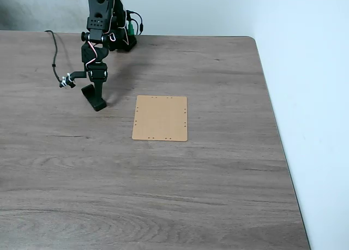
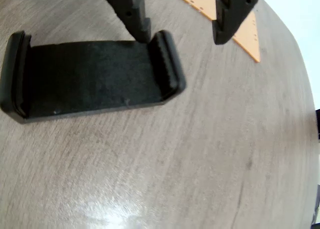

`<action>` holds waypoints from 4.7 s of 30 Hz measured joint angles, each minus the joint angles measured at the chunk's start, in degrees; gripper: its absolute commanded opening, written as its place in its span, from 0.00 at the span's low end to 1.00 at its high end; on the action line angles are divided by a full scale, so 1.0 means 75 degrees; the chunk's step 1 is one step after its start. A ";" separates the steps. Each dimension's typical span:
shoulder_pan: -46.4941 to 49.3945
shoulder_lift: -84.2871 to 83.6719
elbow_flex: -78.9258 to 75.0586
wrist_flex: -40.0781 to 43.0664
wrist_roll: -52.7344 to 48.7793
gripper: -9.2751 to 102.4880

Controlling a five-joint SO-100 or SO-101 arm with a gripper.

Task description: Grasp a black block and then place it on the board.

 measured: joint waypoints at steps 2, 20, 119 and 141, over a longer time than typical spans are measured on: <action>0.0000 -0.0105 -0.0012 0.0000 -0.0094 0.22; 0.0000 -0.0855 -0.0188 -0.0293 -0.0258 0.22; -0.4758 -0.4840 -0.7500 0.2355 0.0586 0.08; -0.2484 0.2695 -0.0996 0.1852 0.3293 0.08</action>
